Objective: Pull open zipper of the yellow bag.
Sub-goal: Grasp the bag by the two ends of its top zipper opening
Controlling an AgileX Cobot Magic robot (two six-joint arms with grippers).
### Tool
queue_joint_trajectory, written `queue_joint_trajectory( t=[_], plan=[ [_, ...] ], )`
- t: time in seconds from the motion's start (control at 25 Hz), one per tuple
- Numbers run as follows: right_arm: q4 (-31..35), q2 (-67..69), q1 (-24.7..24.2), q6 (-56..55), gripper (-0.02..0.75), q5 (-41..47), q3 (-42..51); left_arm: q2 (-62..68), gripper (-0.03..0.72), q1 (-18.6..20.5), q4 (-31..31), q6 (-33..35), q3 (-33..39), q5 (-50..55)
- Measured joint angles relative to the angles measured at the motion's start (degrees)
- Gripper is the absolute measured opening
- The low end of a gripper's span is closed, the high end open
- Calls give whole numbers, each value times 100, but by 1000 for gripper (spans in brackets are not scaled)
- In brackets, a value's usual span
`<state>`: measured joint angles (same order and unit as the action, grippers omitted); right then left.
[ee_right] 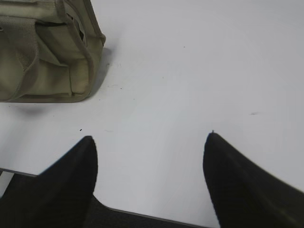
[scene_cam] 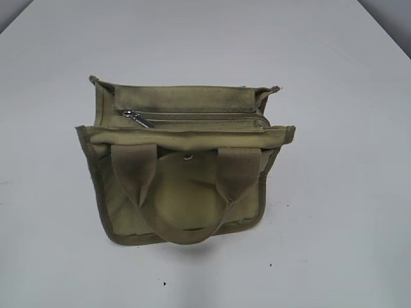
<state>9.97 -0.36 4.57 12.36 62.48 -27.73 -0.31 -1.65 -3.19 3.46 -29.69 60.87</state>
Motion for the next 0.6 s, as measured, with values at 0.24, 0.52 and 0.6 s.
queue_joint_trajectory(
  t=[0.24,0.52,0.6],
  plan=[
    [0,0,0,0,541,0,0,0,433,0,0,0,0,0],
    [0,0,0,0,541,0,0,0,433,0,0,0,0,0],
    [0,0,0,0,541,0,0,0,433,0,0,0,0,0]
  ],
)
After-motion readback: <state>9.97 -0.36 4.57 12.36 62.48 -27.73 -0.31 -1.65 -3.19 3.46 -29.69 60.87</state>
